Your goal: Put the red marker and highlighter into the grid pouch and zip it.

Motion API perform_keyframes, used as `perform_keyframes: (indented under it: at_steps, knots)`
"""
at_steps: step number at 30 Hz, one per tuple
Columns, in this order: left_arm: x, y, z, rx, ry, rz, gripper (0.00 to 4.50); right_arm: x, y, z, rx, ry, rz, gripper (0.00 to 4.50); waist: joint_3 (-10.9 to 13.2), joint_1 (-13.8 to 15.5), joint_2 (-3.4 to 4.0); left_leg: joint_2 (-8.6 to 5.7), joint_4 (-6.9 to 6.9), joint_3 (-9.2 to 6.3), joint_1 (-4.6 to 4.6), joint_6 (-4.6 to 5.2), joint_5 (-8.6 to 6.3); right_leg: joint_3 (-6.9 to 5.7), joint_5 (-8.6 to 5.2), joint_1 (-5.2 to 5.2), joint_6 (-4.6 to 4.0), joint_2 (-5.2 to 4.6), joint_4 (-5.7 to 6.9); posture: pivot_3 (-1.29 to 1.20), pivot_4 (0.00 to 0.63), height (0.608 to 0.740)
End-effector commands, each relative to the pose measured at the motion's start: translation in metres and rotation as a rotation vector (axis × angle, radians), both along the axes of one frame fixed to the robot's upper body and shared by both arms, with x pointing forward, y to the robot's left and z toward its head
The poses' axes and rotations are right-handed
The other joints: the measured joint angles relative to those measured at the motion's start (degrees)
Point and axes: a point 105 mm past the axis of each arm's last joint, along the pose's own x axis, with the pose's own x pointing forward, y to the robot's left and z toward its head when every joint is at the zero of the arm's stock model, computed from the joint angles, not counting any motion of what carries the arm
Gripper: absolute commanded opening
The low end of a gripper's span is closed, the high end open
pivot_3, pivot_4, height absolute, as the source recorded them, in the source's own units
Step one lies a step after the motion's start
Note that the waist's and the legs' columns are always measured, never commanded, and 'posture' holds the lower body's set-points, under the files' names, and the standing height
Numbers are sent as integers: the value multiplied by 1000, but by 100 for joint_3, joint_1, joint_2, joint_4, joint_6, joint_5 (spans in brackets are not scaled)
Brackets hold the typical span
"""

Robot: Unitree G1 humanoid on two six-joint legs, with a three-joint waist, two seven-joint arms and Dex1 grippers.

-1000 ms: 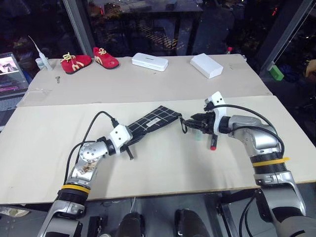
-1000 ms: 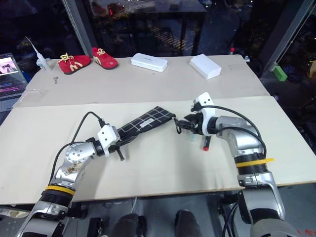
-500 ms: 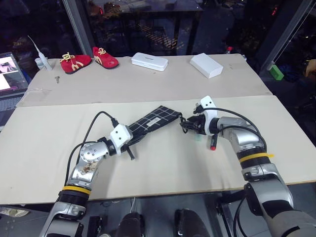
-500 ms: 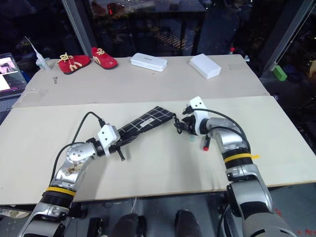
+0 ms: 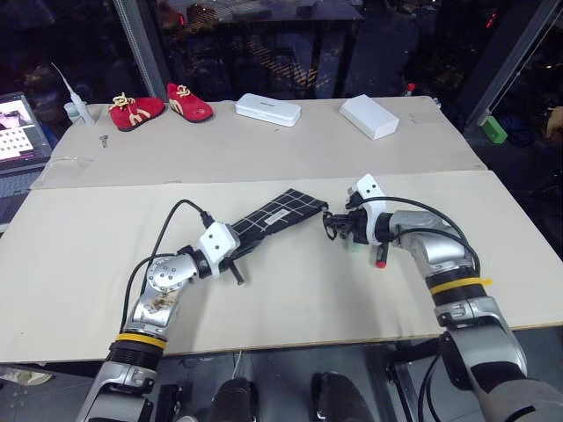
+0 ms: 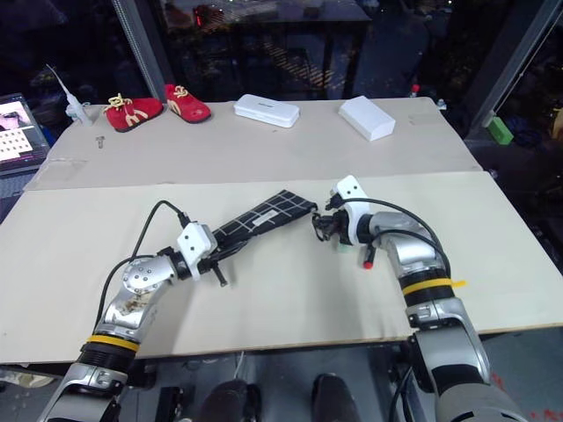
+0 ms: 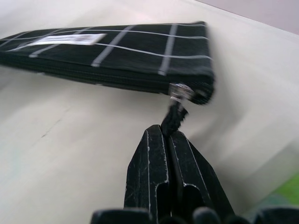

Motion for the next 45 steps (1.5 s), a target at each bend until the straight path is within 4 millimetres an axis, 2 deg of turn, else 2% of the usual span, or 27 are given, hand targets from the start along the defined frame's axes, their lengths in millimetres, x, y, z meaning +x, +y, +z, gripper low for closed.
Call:
perform_keyframes:
  at_steps: [1,8,11,17,22,25,29,31,37,40,45]
  knots:
    - [1,-5,9,-26,-30,-7,0,-15,22,19,24,-47,119,26,0,-1,0,0,0,0,0,0,0,0,0,0,0,0,0,0,150,740]
    - [3,-10,9,-37,-26,-16,0,-36,66,20,31,-35,248,26,0,-9,0,0,0,-4,5,0,0,1,0,0,-1,5,3,0,150,740]
    - [5,-14,10,-46,-27,-24,0,-56,90,21,19,-29,385,26,0,-1,0,-2,0,-5,1,0,0,-1,0,0,-1,3,1,0,150,740]
    - [5,-18,8,-45,-23,-40,0,-69,107,21,-1,-29,501,26,0,23,0,-8,5,-7,-1,0,0,-4,0,3,0,-1,-2,0,150,740]
    - [6,-18,10,-42,-26,-46,0,-65,119,29,53,-42,490,26,0,-1,0,-6,4,-7,1,0,0,-4,0,1,-1,3,1,0,150,740]
    - [6,-17,11,-42,-27,-44,0,-47,110,23,23,-70,389,26,0,-1,0,-5,2,-6,3,0,0,-5,0,2,-1,6,2,0,150,740]
    - [4,-15,8,-34,-26,-42,0,-43,88,26,37,-64,339,1200,0,6,0,-7,4,-5,-2,0,0,-4,0,0,-1,2,0,0,150,740]
    - [5,-13,9,-36,-29,-29,0,-48,74,30,37,-69,345,1760,0,34,0,-8,4,-5,-3,0,0,-5,0,1,-1,0,-1,0,150,740]
    - [4,-8,10,-40,-30,-7,0,-72,27,59,101,-50,359,3897,1,64,-2,-7,3,-7,-6,0,0,-5,0,1,0,-4,-11,0,150,740]
    - [3,-5,11,-43,-30,7,0,-80,2,75,99,-84,340,3897,2,66,-3,-5,1,-13,-1,0,-1,-5,0,3,-1,2,-8,0,150,740]
    - [2,-2,11,-50,-28,21,0,-70,-49,99,74,-203,120,3897,3,75,-5,-6,2,-11,2,0,-1,-2,0,5,-2,0,-9,0,150,740]
